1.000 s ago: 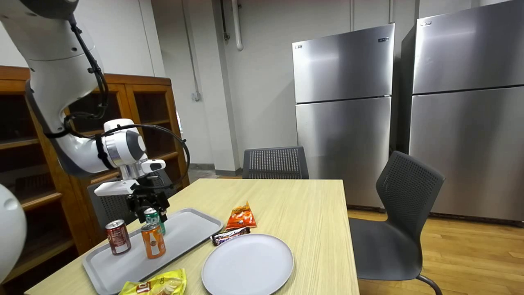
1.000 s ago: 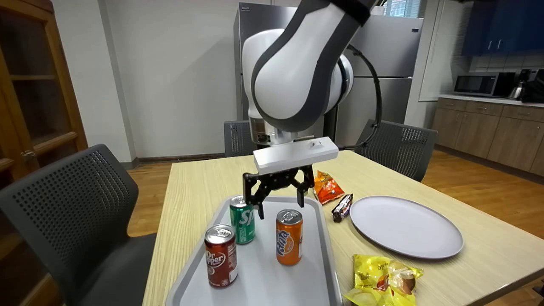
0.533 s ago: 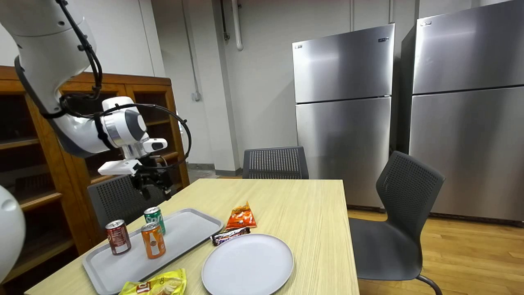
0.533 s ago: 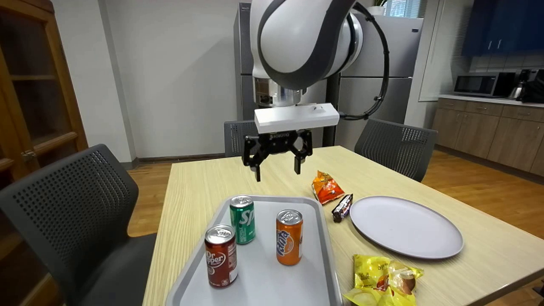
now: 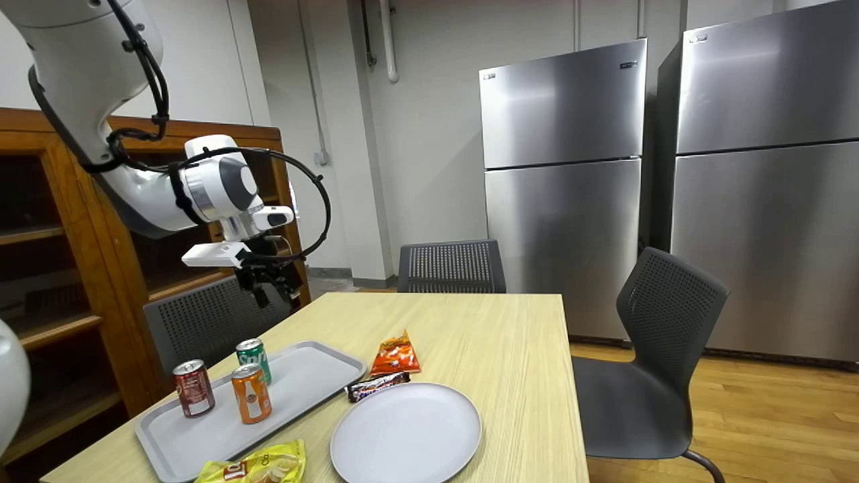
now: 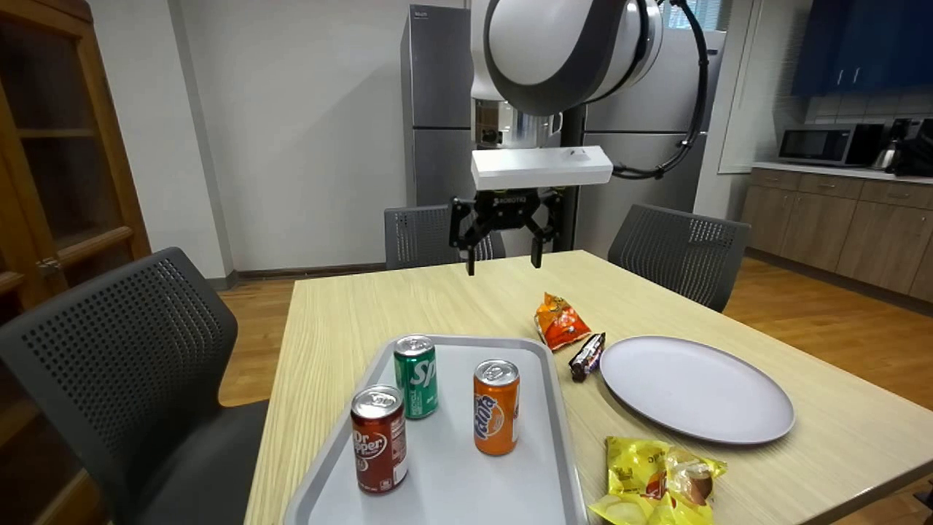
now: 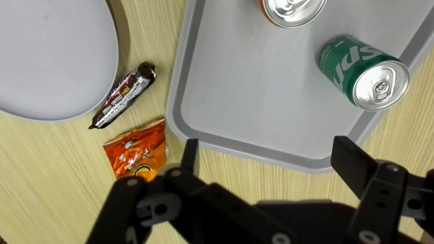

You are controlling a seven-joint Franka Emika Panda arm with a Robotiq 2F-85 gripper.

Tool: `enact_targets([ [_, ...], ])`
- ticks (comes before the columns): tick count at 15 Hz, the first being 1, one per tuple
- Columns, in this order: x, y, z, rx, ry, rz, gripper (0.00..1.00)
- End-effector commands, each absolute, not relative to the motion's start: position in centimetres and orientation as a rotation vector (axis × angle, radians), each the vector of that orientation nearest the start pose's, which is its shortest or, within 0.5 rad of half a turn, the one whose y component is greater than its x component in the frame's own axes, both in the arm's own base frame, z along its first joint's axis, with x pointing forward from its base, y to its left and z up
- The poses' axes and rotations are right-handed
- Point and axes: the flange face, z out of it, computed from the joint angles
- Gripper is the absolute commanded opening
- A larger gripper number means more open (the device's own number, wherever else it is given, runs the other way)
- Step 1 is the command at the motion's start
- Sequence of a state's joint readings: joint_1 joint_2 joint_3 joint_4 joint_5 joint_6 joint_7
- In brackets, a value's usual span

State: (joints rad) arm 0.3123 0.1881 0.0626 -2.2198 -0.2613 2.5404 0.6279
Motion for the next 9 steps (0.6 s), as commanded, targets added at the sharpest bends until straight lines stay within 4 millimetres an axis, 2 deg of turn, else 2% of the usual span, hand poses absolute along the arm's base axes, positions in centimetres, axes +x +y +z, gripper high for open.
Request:
enact_targets([
  [1,50.9,18.3,32.1,-3.175,0.101,-0.327,1.00],
  [9,49.5,12.9,33.8,-3.163,0.098,-0.347,1.00],
])
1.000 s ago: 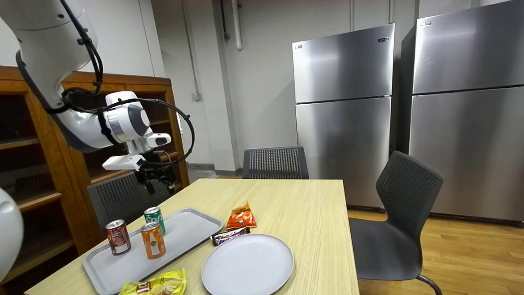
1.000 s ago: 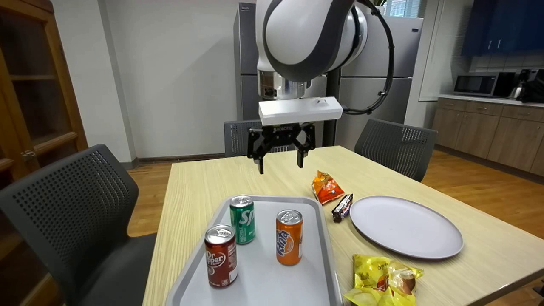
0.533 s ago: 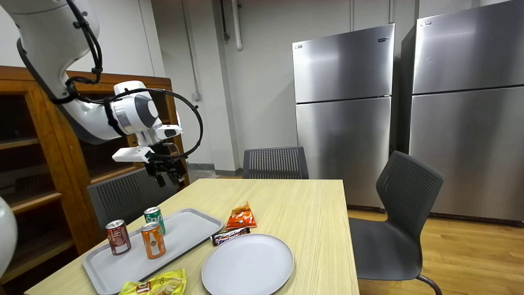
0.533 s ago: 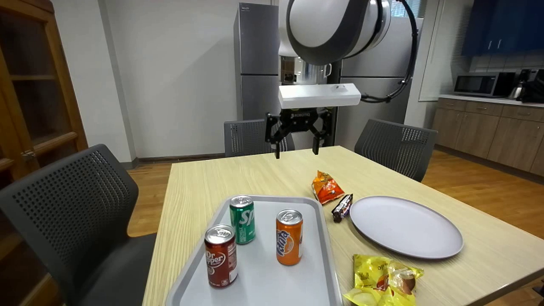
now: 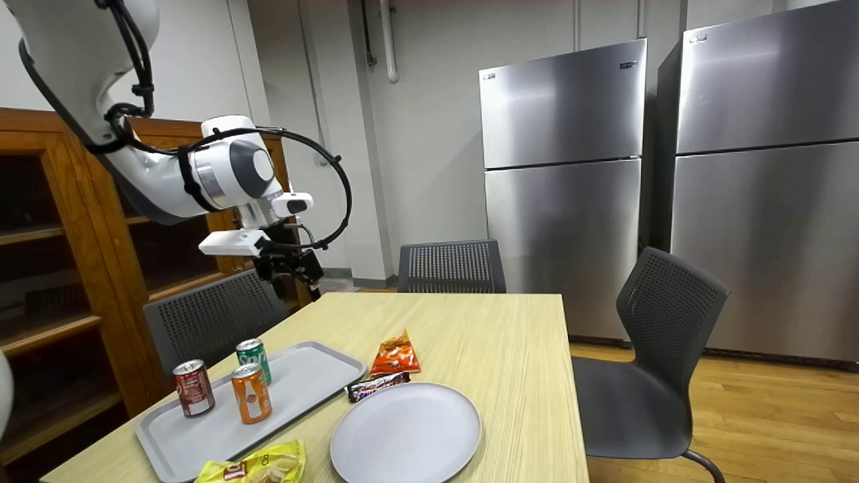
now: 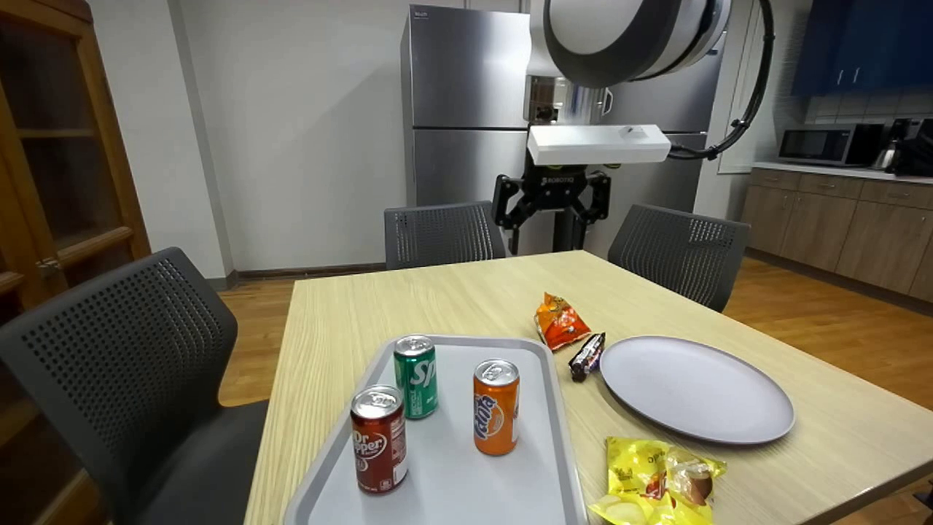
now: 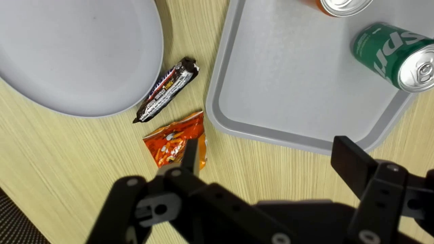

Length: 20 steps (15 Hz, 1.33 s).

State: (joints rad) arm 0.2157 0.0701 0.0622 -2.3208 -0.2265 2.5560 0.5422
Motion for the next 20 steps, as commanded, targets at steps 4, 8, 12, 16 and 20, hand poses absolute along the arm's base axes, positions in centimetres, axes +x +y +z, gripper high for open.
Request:
enact_targets([
  [4,48.7,10.0,34.3,-3.155,0.085,-0.337,1.00],
  [8,47.9,6.8,34.4,-3.153,0.051,-0.306,1.00],
  [12,48.4,5.9,33.3,-3.176,0.050,-0.255,1.00],
  [16,48.2,5.4,33.0,-3.181,0.040,-0.241,1.00],
  [20,48.2,5.4,33.0,-3.181,0.039,-0.241,1.00],
])
